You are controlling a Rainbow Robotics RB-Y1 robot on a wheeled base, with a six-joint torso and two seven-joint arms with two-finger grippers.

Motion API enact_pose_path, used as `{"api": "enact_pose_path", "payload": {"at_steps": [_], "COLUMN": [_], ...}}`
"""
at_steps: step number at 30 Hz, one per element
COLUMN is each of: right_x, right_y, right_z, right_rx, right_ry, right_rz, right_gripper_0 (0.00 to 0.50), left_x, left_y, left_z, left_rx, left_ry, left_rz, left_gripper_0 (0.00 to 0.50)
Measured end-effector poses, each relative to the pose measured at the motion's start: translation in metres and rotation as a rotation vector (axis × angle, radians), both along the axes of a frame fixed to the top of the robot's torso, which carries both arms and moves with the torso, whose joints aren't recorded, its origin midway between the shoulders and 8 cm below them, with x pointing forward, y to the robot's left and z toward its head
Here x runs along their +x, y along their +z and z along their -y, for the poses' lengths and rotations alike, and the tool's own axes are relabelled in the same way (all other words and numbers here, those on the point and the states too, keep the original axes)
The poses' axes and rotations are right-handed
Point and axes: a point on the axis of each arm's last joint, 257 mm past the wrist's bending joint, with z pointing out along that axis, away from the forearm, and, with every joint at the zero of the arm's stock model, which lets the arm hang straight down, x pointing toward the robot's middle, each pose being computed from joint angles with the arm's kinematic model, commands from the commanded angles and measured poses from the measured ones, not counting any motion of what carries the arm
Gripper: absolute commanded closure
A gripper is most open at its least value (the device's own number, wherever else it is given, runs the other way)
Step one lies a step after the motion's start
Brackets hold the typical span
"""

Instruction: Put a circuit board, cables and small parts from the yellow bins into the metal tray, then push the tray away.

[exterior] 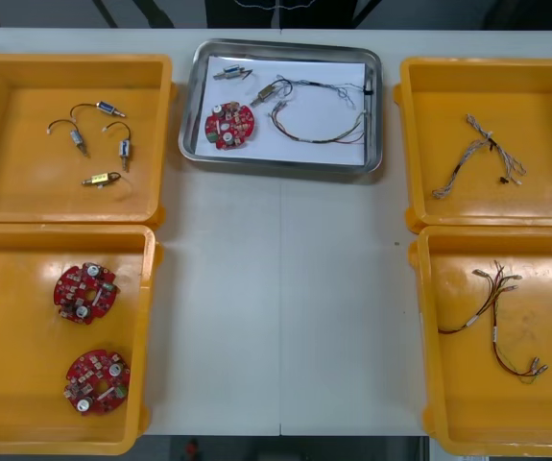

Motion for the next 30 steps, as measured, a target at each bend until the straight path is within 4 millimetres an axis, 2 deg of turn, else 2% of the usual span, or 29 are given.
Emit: {"api": "enact_pose_path", "payload": {"at_steps": [30], "right_x": [-0.0005], "right_y": [0.0001], "right_z": [-0.0017], "right_rx": [0.006], "right_ry": [0.005], "right_rz": [-0.001], "right_gripper_0": [0.0], "left_x": [0.0], "left_y": [0.0], "left_z": [0.0], "left_rx": [0.0], "left_ry": [0.0], "left_rz": [0.0], "left_gripper_0": [0.0]}}
